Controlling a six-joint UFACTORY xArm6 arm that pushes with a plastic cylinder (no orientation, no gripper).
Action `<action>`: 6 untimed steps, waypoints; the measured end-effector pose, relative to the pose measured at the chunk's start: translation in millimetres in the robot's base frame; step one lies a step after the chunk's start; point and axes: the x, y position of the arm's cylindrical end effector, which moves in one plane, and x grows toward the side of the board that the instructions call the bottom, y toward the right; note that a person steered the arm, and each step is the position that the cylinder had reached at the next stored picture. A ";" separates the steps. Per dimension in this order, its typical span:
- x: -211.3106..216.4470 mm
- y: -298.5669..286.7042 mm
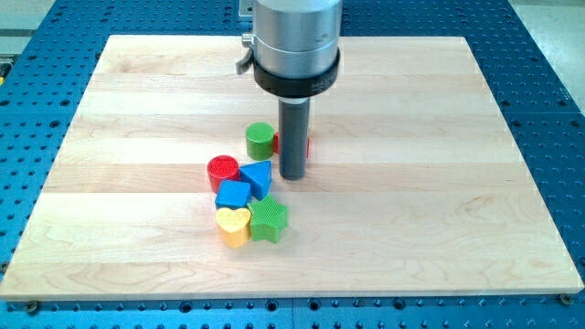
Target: Push the green circle into the red star
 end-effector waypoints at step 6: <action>-51.3 -0.7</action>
